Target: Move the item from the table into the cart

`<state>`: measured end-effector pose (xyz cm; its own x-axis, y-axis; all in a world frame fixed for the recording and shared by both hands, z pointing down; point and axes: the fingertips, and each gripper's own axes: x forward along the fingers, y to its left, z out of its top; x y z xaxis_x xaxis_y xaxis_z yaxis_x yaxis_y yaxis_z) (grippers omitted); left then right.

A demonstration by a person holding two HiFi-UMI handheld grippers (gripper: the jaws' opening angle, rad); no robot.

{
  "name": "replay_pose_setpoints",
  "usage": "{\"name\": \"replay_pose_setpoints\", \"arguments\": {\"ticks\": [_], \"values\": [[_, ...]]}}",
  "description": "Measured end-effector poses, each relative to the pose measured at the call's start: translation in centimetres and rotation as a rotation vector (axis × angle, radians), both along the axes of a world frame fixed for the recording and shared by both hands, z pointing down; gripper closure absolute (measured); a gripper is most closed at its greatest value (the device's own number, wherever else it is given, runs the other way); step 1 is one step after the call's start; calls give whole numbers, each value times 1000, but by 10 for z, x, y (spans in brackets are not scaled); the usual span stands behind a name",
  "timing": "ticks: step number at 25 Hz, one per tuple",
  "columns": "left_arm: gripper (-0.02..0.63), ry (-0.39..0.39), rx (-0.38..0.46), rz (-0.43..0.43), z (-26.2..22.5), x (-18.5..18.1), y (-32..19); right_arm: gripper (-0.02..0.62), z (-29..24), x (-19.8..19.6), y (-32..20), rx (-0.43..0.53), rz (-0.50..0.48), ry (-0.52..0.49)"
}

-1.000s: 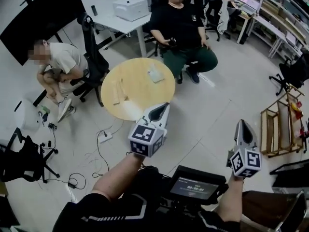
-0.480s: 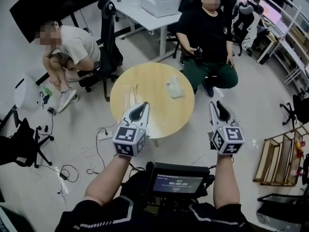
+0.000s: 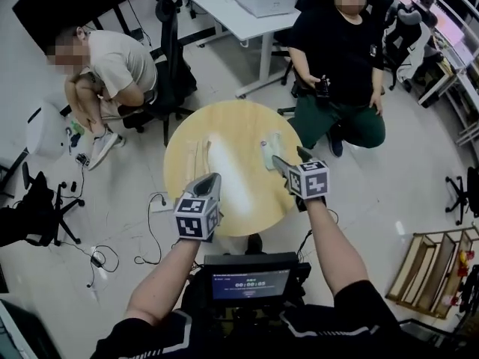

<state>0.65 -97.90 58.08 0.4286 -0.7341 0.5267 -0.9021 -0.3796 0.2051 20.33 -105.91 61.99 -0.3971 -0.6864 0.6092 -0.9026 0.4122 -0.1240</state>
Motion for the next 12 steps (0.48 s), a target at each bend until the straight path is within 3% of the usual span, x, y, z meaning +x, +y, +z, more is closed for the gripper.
{"name": "replay_pose_setpoints", "arguments": {"ticks": [4,12], "values": [[585,-21,-97,-36,48,12,-54,253,62,12,-66,-112,-12,47],[584,-37,-222,-39,139,-9,-153,253,180,-10,-154,-321,-5,169]]}}
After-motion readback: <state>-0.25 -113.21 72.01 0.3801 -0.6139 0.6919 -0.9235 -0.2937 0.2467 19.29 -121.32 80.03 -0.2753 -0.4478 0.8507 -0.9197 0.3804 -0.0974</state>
